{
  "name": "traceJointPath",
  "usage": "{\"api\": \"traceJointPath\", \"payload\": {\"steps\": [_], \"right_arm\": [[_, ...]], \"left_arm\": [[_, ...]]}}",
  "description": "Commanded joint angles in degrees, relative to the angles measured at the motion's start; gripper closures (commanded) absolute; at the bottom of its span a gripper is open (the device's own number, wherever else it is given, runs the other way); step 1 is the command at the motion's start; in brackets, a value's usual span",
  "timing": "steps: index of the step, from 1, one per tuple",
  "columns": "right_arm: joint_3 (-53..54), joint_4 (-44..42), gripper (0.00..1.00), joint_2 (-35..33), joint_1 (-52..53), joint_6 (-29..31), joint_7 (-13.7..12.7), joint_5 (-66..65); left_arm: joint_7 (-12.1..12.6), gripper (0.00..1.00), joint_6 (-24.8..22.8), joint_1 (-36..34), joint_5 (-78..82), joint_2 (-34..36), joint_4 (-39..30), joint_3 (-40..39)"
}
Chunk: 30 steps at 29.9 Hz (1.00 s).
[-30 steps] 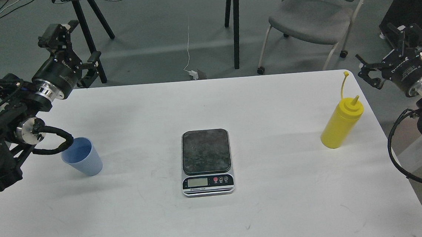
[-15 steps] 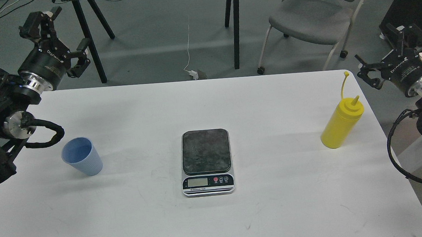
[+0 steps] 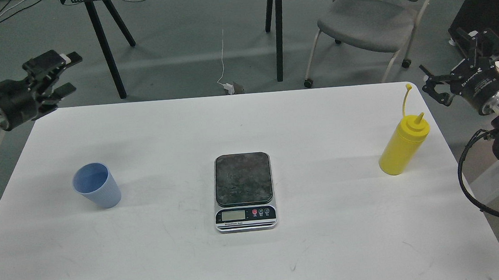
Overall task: Pour seasoning into cup on scale with both arms
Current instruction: 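Raise the left gripper and swing it toward the light-blue cup, then lower the left gripper beside the light-blue cup and close on it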
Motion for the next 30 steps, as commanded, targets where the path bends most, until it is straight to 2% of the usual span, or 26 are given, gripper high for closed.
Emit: {"api": "traceJointPath", "payload": {"steps": [1,6,18,30], "right_arm": [[0.01,0.61,0.01,-0.02,-0.01,0.0,0.14,0.0],[0.01,1.93,0.01,0.07,-0.45,0.0,0.31,0.0],[0.09,1.85,0.01,-0.02,-0.45,0.0,0.31,-0.09],[-0.08,1.85,0.01,0.16,-0.53,0.0,0.31,-0.17]], "left_arm": [[0.0,0.0,1.59,0.62,11.13,5.16,-4.88,0.57],[0.0,0.0,10.73,5.97,26.08,5.61,-6.91,1.1],[0.0,0.0,18.99,10.72,31.47,2.8,-5.07,4.87],[0.0,0.0,19.53,12.66,31.12,-0.27,-4.27,6.02]]}}
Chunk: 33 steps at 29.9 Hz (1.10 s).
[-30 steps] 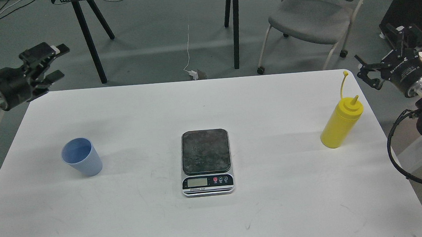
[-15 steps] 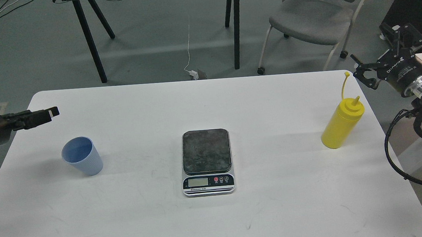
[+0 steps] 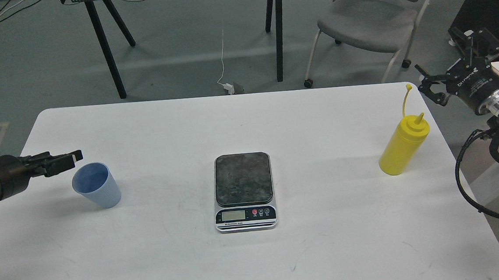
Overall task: Pour seasoning into cup on scale with both arms
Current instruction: 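Lower the left gripper beside the light-blue cup and close on it, then lift the light-blue cup off the table with the left gripper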
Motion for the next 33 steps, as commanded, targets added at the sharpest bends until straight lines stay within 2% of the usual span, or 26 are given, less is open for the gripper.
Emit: {"api": "traceJointPath", "payload": {"steps": [1,12,17,20,24,26,28,33], "right_arm": [[-0.07,0.01,0.01,0.16,-0.02,0.0,0.0,-0.09],[-0.15,0.09,0.01,0.07,-0.02,0.0,0.0,-0.09],[-0.16,0.09,0.01,0.07,-0.02,0.0,0.0,-0.09],[-0.16,0.09,0.01,0.25,-0.02,0.0,0.08,-0.09],[-0.24,0.09,0.01,0.34,-0.02,0.0,0.08,-0.09],[-0.24,0.09,0.01,0.34,-0.11,0.0,0.08,-0.09],[-0.24,0.09,0.01,0.34,-0.11,0.0,0.08,-0.09],[-0.24,-0.08,0.01,0.34,-0.19,0.0,0.08,-0.09]], "left_arm": [[0.01,0.0,0.11,0.73,-0.03,-0.82,0.16,0.01],[0.01,0.02,4.32,5.21,0.32,-5.13,5.08,0.1],[0.01,0.23,7.93,6.62,0.32,-5.13,5.26,0.19],[0.01,0.38,8.11,6.53,0.32,-5.13,6.13,0.19],[0.01,0.51,8.19,6.53,0.23,-5.04,6.23,0.1],[0.01,0.53,8.19,6.53,0.23,-5.04,6.23,0.1],[0.01,0.61,8.11,6.62,0.23,-5.04,6.23,0.1],[0.01,0.7,8.11,6.44,-0.03,-5.04,6.14,0.1]]}}
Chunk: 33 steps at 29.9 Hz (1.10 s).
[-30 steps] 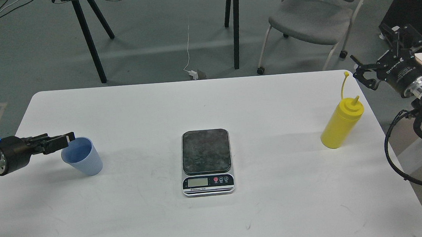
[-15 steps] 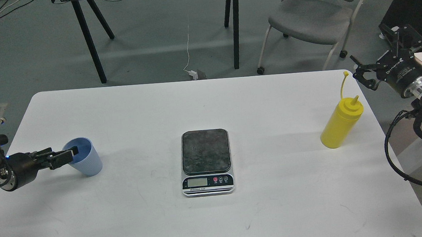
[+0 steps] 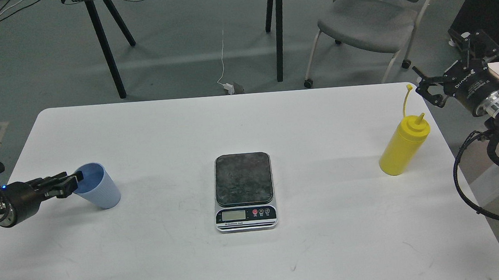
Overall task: Pour seasoning into cup on scale with both arms
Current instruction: 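Lift the light-blue cup off the table with the left gripper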
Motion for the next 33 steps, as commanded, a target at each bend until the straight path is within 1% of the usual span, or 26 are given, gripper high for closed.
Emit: {"api": "traceJointPath", "payload": {"steps": [1,5,7,9,15,18,22,29,31,33], "right_arm": [[0.0,-0.13,0.01,0.09,-0.02,0.0,-0.01,0.0],[-0.08,-0.13,0.01,0.53,0.07,0.0,-0.01,-0.09],[-0.08,-0.13,0.01,0.53,-0.02,0.0,-0.01,-0.09],[-0.08,-0.13,0.01,0.53,-0.02,0.0,-0.01,-0.09],[0.0,-0.3,0.01,0.97,0.07,0.0,-0.01,-0.09],[0.0,-0.3,0.01,0.97,0.07,0.0,-0.01,-0.09],[0.09,-0.3,0.01,0.97,0.07,0.0,-0.01,-0.09],[0.18,-0.3,0.01,0.88,-0.02,0.0,-0.01,-0.09],[0.18,-0.39,0.01,0.88,-0.02,0.0,-0.01,-0.09],[0.18,-0.39,0.01,0.97,-0.02,0.0,-0.01,-0.09]], "left_arm": [[0.0,0.71,-0.07,-0.16,-0.03,0.0,-0.06,-0.01],[0.0,0.88,-0.16,-0.16,0.15,0.0,-0.15,-0.01],[0.0,0.93,-0.25,-0.16,0.23,0.0,-0.41,0.17],[0.0,0.95,-0.25,-0.34,0.15,0.09,-0.68,0.87],[0.0,0.98,-0.6,-0.69,-0.56,0.53,-1.03,1.05],[0.0,1.0,-0.95,-0.86,-0.38,1.06,-2.43,1.05],[0.0,1.0,-2.53,-1.65,-0.64,3.08,-5.42,0.96],[0.0,1.0,-3.23,-2.71,-0.47,3.34,-6.04,0.96],[0.0,1.0,-3.76,-3.67,-0.38,3.96,-6.48,0.96],[0.0,1.0,-5.16,-5.34,-0.3,5.1,-8.49,0.96]]}}
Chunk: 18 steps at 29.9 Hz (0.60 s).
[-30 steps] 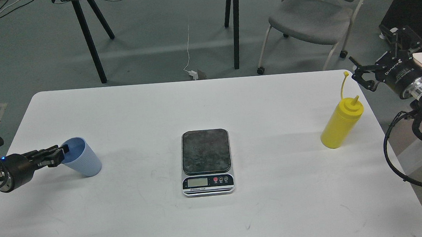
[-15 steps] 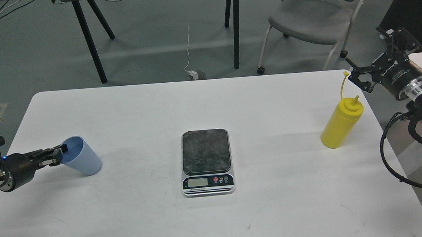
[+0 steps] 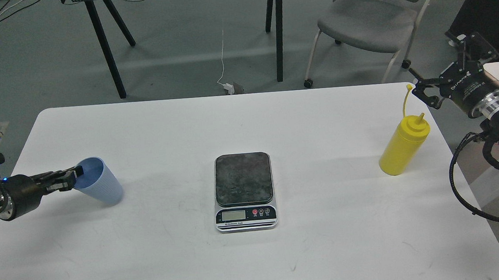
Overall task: Pour seasoning into cup on scale with both arms
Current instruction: 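Lift the light-blue cup off the table with the left gripper, then carry the cup over the scale and lower it onto the platform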
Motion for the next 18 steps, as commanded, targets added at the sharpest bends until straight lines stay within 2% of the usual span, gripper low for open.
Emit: {"api": "traceJointPath", "payload": {"steps": [1,4,9,13,18], "right_arm": [[0.01,-0.02,0.01,-0.08,-0.01,0.0,0.0,0.0],[0.01,-0.02,0.01,-0.08,-0.01,0.0,0.0,0.0],[0.19,-0.11,0.01,-0.08,-0.01,0.0,0.0,0.0],[0.27,-0.19,0.01,-0.26,-0.01,0.0,0.0,0.0],[0.45,-0.28,0.01,-0.79,-0.27,0.0,0.0,0.0]], "left_arm": [[-0.02,1.0,-2.23,-3.05,0.3,2.0,-3.57,0.01],[-0.02,1.0,-3.99,-6.74,0.82,3.24,-7.19,0.1],[-0.02,1.0,-10.93,-16.06,8.46,1.05,-9.56,0.01],[-0.02,1.0,-15.67,-22.04,15.13,-5.53,-10.88,0.1],[-0.02,1.0,-20.42,-25.73,24.11,-15.11,-11.24,0.1]]}}
